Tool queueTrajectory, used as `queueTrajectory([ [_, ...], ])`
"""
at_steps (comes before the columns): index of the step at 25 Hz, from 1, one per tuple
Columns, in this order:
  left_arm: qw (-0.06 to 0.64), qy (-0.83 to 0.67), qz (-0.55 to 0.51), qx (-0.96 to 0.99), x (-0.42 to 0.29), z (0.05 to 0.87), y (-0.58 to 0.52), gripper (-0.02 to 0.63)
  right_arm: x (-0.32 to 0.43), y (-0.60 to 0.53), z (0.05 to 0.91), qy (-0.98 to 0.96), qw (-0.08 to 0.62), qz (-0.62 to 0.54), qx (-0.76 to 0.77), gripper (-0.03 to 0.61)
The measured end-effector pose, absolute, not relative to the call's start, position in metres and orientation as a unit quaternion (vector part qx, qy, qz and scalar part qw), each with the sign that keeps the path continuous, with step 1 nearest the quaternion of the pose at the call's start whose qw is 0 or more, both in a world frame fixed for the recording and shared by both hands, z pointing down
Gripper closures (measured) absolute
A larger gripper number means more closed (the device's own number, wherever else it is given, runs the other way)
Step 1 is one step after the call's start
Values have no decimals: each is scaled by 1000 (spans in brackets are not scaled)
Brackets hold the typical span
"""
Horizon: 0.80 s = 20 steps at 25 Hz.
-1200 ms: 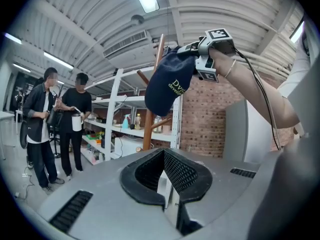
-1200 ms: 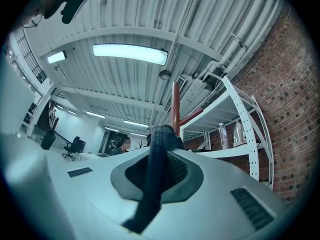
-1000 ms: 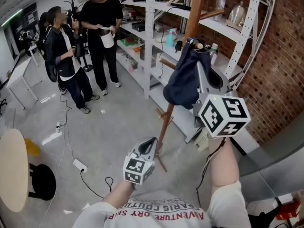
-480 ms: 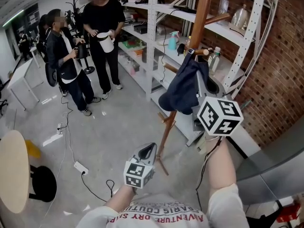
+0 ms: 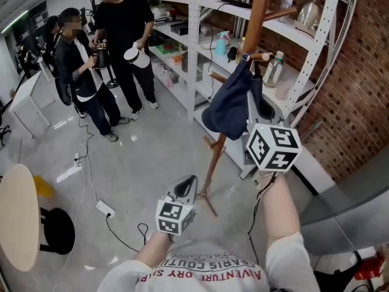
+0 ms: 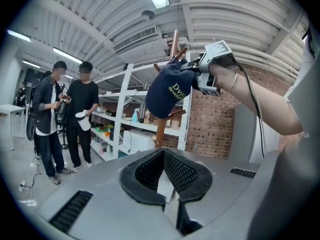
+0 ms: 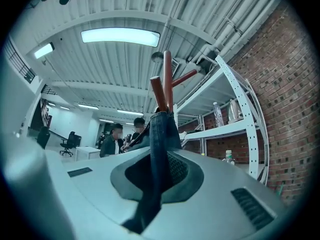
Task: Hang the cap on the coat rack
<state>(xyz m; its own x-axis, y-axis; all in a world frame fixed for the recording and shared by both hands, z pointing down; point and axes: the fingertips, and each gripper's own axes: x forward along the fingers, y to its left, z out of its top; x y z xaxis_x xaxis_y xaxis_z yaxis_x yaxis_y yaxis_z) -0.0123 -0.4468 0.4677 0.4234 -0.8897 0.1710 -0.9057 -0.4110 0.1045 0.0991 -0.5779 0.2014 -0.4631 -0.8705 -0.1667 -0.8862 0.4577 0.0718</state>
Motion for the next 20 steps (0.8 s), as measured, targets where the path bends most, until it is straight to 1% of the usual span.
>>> queueTrajectory([
  [5,86,-535,43,840,-11,463,-443,607,98,-571,198,861,53,78,-500,558],
  [9,85,-534,39,840,-8,459,-442,607,108,-560,191,853,47,104,-509,555],
  [10,84,-535,38,840,-8,456,-442,607,111,-557,189,854,49,104,-508,537],
  [11,81,-535,37,840,-7,453,-443,607,113,-555,189,856,52,100,-504,483],
  [12,78,-536,36,840,-6,450,-444,607,114,-552,189,859,55,95,-500,453],
  [13,75,-535,35,841,-6,447,-444,607,116,-548,190,861,57,91,-497,442],
  [20,60,-528,32,846,7,434,-438,607,138,-506,211,854,82,81,-508,440],
])
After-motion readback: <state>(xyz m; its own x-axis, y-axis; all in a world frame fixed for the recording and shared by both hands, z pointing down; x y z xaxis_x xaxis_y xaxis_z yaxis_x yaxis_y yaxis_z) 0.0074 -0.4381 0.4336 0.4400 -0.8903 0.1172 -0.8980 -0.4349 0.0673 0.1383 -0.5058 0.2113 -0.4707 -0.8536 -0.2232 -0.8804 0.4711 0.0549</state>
